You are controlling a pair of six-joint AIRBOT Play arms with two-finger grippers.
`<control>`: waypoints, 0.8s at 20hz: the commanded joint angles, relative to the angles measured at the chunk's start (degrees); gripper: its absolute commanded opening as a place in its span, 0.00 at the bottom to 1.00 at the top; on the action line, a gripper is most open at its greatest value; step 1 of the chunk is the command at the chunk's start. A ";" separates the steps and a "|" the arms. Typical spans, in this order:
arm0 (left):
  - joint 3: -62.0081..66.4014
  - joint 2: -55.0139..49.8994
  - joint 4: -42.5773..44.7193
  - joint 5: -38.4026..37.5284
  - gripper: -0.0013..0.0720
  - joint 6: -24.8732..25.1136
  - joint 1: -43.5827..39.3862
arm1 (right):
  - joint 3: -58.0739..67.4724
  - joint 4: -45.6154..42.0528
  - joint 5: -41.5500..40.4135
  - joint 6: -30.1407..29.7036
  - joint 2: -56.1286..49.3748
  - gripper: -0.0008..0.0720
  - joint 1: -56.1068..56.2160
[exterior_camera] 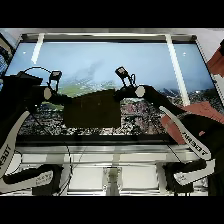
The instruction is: Fold the clothes and pants, and hang the long-sleeved shirts on hangers.
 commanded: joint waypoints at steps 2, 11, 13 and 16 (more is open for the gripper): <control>-0.02 0.04 -0.17 -0.02 0.35 0.02 0.00 | 0.28 -0.04 1.31 -0.02 0.46 0.41 0.00; -0.04 6.93 2.60 -12.59 0.68 1.22 3.06 | 6.71 9.35 45.75 8.87 -2.32 0.84 -15.13; -0.48 7.41 2.51 -15.54 0.69 3.61 3.17 | 6.71 11.76 44.30 9.38 -4.57 0.85 -15.76; -2.01 7.85 0.98 -15.39 0.69 3.96 3.28 | 6.73 18.27 41.94 9.27 -9.44 0.85 -14.58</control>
